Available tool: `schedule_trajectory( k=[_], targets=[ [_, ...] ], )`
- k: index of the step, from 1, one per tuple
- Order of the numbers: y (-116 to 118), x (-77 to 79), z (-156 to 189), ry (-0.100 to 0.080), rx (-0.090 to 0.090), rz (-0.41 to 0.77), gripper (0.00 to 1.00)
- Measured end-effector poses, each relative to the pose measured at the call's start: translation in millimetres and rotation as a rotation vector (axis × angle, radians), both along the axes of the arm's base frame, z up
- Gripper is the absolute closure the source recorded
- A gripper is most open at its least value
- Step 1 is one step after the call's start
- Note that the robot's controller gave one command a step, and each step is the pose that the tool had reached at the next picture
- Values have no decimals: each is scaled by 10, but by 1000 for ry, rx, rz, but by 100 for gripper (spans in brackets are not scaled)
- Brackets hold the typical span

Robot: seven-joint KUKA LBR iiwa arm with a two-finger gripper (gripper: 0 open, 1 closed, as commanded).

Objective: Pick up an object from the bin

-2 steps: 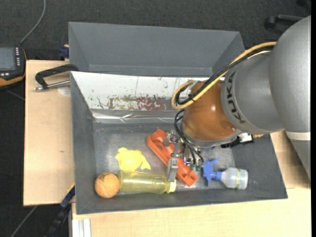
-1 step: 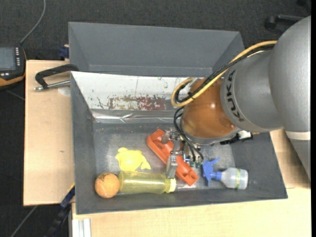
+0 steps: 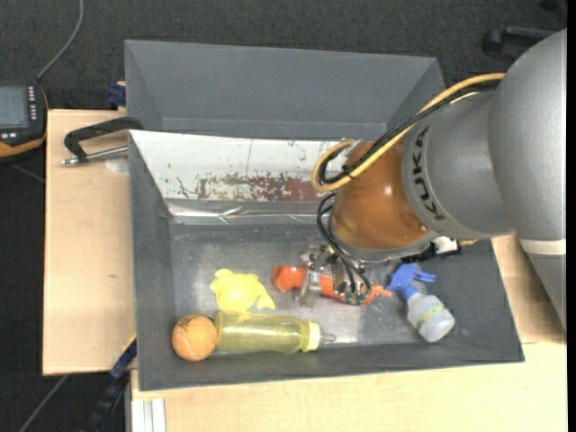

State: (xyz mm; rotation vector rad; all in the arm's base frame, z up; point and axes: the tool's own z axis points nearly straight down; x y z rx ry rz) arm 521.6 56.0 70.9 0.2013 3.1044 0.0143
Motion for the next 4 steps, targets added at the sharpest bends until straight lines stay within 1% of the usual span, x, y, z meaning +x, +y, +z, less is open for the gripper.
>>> schedule_trajectory(
  k=[1,2,3,4],
  targets=[
    [-6,-24,0,1,0,-7,100],
    [2,1,416,6,0,2,100],
    [-60,80,787,-9,2,-14,100],
    [-24,67,1230,5,0,-3,100]
  ],
)
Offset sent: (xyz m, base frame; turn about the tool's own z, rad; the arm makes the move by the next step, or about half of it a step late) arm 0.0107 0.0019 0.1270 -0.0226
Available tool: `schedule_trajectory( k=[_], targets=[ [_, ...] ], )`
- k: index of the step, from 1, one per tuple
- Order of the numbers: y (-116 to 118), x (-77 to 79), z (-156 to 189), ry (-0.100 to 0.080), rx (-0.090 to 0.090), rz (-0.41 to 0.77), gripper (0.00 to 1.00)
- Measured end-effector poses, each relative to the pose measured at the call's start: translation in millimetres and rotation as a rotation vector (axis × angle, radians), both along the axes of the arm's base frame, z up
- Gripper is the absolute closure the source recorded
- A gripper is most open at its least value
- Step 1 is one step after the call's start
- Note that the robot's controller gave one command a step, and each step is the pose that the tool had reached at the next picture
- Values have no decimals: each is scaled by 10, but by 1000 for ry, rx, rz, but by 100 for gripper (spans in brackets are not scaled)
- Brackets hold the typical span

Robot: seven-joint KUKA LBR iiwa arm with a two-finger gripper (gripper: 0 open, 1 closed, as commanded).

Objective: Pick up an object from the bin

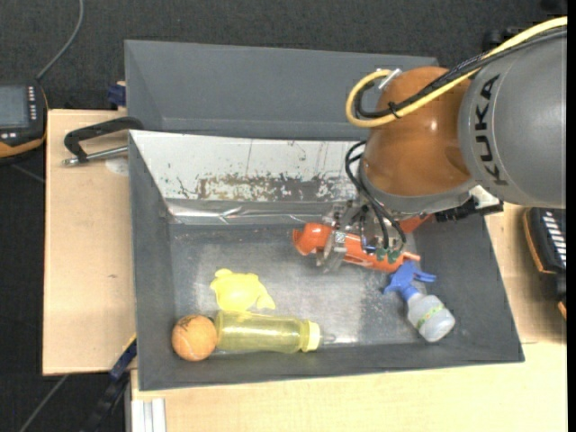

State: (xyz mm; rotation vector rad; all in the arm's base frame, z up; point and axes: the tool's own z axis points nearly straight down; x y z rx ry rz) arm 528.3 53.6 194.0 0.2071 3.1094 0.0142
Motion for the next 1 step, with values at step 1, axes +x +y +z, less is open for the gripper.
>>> schedule_trajectory(
  k=[1],
  targets=[
    [-69,100,-154,-24,3,-12,100]
  ],
)
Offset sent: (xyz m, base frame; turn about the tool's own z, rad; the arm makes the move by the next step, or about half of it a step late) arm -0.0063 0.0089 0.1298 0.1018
